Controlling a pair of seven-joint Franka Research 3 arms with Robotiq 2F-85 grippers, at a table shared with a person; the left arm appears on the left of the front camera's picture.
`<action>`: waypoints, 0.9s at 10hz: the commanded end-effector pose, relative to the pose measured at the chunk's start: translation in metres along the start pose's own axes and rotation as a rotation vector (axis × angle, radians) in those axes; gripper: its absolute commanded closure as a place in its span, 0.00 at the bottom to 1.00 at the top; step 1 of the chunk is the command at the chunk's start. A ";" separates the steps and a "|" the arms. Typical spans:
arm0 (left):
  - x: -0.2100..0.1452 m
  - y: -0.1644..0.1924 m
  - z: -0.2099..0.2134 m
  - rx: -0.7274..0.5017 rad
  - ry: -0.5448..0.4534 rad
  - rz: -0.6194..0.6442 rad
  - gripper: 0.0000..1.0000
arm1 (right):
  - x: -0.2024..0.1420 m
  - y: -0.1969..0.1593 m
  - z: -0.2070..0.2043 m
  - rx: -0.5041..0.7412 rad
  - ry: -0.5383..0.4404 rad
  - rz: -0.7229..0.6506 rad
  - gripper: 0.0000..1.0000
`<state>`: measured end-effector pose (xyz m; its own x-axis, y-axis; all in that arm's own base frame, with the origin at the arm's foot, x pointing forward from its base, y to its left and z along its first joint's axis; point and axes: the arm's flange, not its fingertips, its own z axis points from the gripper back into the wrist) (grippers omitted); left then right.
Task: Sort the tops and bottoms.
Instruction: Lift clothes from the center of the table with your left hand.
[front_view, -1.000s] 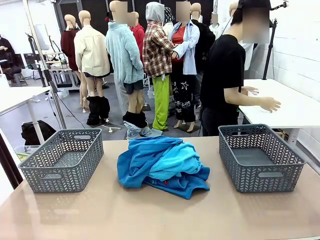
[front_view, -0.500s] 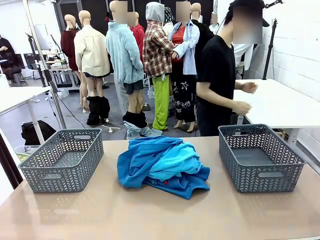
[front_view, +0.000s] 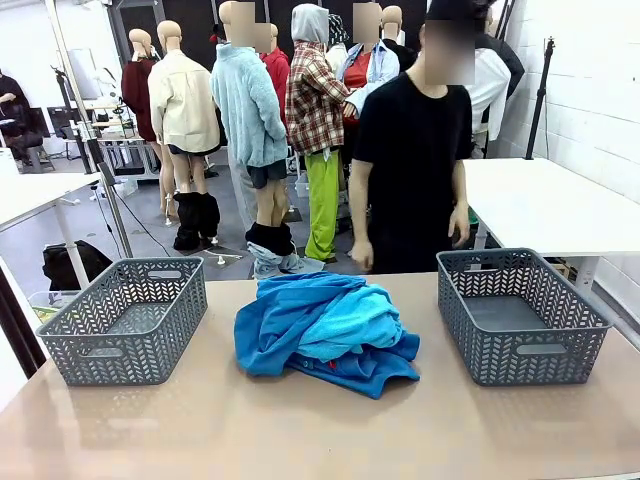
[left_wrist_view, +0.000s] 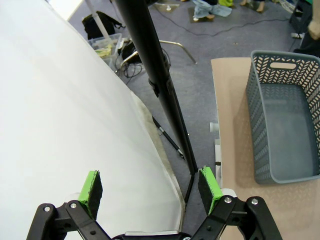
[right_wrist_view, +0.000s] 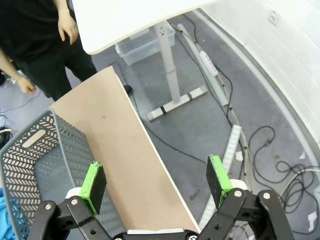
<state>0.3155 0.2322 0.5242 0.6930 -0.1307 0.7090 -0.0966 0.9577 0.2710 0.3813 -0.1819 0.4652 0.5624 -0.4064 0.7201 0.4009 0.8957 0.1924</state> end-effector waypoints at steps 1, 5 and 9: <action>0.000 0.000 0.001 0.009 0.003 0.010 0.00 | 0.000 -0.001 0.001 0.002 0.008 -0.005 0.00; 0.000 0.000 0.001 0.009 0.003 0.010 0.00 | 0.000 -0.001 0.001 0.002 0.008 -0.005 0.00; 0.000 0.000 0.001 0.009 0.003 0.010 0.00 | 0.000 -0.001 0.001 0.002 0.008 -0.005 0.00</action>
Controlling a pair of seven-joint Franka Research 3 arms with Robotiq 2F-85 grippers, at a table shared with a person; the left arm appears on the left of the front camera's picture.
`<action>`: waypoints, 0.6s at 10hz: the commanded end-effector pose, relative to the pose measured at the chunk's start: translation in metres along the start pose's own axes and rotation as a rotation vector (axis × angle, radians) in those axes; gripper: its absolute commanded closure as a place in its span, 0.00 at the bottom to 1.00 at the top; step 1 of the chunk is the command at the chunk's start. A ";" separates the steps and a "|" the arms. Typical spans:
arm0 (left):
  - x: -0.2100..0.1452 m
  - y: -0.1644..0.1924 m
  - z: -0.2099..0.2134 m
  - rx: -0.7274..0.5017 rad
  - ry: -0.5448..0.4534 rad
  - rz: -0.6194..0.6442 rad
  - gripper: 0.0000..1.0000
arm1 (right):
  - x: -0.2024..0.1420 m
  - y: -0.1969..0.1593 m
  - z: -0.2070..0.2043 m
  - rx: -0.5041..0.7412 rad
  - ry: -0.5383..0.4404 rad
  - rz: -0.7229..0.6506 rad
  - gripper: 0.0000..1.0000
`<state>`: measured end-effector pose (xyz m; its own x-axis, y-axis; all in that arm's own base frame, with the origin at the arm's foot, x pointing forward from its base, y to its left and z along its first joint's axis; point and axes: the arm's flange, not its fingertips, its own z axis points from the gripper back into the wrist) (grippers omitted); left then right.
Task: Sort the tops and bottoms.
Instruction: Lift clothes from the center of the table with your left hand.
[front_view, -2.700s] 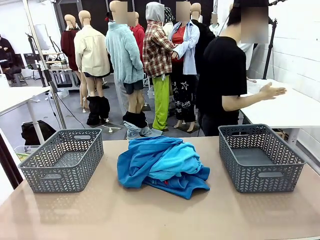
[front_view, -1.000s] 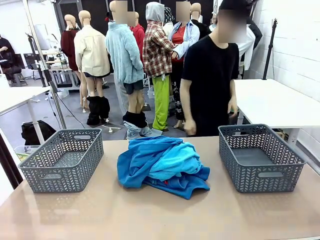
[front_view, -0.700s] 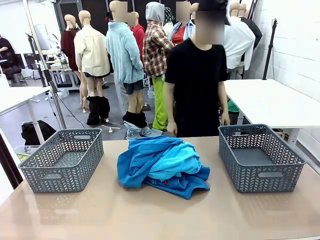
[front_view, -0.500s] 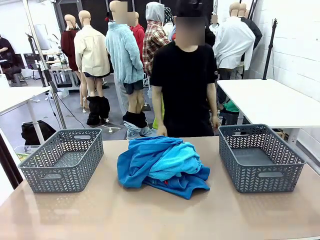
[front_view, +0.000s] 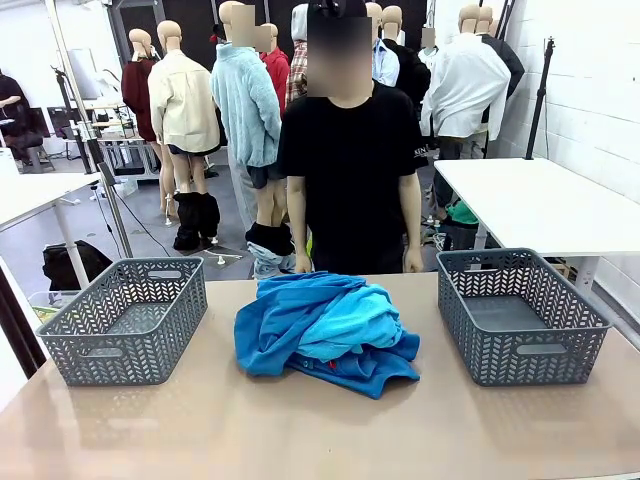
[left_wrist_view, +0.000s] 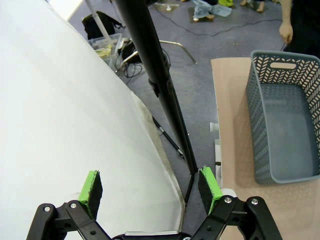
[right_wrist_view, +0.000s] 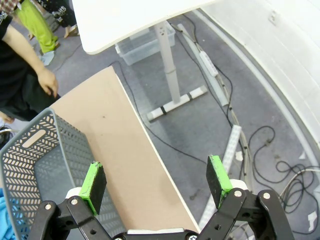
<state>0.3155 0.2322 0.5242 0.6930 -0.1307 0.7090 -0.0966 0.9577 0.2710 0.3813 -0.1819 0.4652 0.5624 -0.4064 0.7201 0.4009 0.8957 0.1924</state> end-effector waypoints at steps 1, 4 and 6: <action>0.000 0.000 0.001 0.009 0.003 0.010 0.00 | 0.000 -0.001 0.001 0.002 0.008 -0.005 0.00; 0.000 0.000 0.001 0.009 0.003 0.010 0.00 | 0.000 -0.001 0.001 0.002 0.008 -0.005 0.00; 0.000 0.000 0.001 0.009 0.003 0.010 0.00 | 0.000 -0.001 0.001 0.002 0.008 -0.005 0.00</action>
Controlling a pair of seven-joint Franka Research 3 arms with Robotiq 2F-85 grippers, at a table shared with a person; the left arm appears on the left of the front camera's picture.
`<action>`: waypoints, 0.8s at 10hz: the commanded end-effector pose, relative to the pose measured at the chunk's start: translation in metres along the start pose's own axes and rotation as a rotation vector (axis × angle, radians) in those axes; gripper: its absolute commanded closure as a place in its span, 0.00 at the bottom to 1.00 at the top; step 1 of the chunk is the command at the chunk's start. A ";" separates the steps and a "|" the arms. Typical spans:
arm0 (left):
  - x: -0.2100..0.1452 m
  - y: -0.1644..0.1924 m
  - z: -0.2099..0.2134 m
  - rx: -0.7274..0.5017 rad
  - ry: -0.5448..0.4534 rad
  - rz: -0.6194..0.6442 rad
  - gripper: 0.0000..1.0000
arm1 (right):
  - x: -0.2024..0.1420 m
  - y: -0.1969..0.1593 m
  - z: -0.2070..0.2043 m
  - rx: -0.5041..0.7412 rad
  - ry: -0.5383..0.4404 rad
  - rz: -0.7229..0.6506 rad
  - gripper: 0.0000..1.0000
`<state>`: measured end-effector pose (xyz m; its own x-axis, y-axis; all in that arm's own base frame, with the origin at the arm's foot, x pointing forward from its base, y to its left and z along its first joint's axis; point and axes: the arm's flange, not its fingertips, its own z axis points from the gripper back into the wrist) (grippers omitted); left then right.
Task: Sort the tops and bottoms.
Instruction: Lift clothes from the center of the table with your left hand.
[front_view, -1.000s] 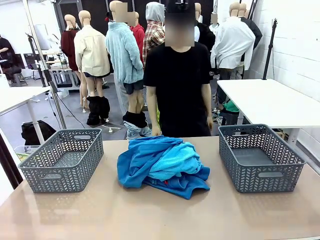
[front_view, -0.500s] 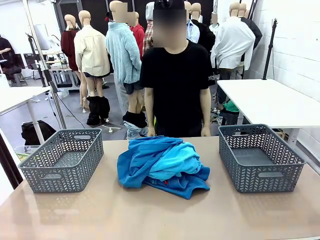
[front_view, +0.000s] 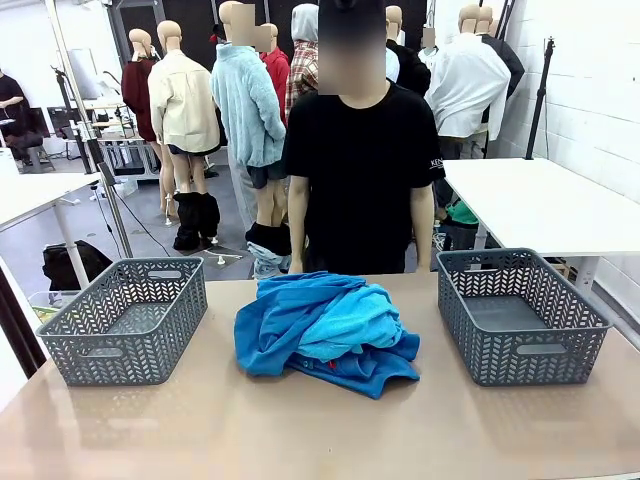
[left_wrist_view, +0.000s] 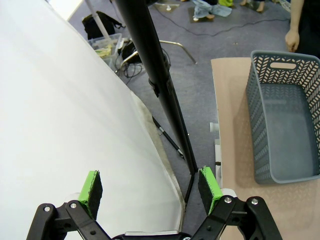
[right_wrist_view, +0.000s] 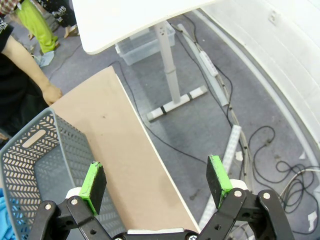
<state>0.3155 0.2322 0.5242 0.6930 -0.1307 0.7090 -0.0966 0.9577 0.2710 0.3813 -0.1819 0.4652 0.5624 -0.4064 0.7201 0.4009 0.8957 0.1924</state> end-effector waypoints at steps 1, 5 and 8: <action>0.000 0.000 0.001 0.009 0.003 0.010 0.00 | 0.000 -0.001 0.001 0.002 0.008 -0.005 0.00; 0.000 0.000 0.001 0.009 0.003 0.010 0.00 | 0.000 -0.001 0.001 0.002 0.008 -0.005 0.00; 0.016 -0.021 0.007 -0.035 -0.030 -0.067 0.00 | 0.000 -0.001 0.001 0.002 0.008 -0.005 0.00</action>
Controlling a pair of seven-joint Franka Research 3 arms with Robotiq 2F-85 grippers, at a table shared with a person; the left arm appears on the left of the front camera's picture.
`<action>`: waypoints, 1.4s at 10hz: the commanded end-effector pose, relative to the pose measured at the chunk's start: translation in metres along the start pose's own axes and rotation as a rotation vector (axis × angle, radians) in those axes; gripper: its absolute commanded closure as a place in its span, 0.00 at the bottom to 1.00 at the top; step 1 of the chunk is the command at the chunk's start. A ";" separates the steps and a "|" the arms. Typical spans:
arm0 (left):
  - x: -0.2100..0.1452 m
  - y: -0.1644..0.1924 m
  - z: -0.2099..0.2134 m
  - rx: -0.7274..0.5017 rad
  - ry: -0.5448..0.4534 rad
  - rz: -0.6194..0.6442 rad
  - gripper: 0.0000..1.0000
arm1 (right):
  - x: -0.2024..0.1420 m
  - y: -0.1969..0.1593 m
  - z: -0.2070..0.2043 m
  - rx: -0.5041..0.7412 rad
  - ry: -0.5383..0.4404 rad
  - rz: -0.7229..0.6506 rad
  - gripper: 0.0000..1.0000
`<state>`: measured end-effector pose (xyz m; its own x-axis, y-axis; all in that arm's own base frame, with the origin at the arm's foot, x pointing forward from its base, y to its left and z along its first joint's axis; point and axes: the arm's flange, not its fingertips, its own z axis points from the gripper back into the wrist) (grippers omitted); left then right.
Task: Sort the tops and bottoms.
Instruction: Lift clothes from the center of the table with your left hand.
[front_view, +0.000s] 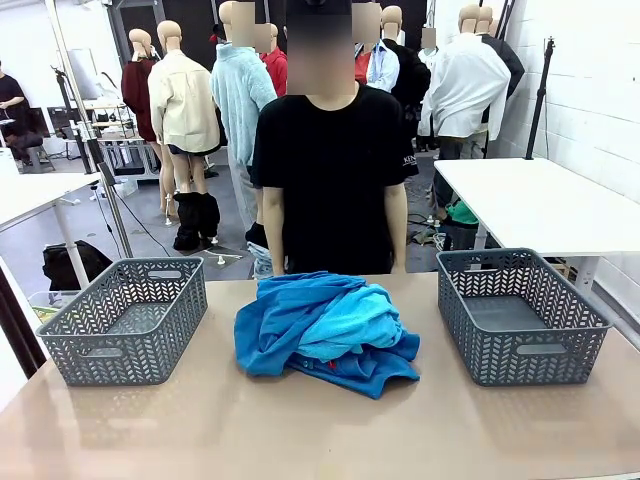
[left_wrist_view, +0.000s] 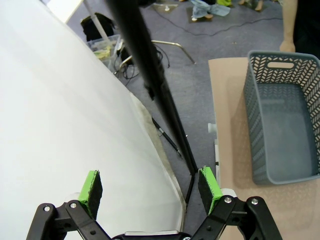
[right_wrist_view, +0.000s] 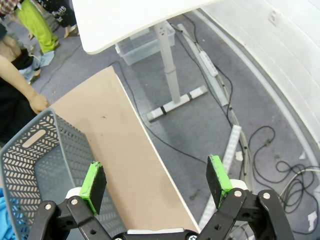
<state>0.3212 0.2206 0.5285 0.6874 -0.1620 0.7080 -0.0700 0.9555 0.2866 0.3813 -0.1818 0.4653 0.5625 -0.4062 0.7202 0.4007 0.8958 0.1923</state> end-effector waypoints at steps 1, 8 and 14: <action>0.022 -0.029 0.016 -0.047 -0.072 -0.106 0.00 | 0.000 -0.001 0.001 0.002 0.008 -0.005 0.00; 0.092 -0.261 0.072 -0.413 -0.356 -0.772 0.00 | 0.000 -0.001 0.001 0.002 0.008 -0.005 0.00; 0.090 -0.322 0.083 -0.518 -0.323 -0.816 0.00 | 0.000 -0.001 0.001 0.002 0.008 -0.005 0.00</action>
<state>0.3466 -0.1284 0.5509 0.1588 -0.7892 0.5932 0.7411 0.4923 0.4566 0.3808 -0.1821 0.4659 0.5620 -0.4064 0.7204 0.4019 0.8954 0.1915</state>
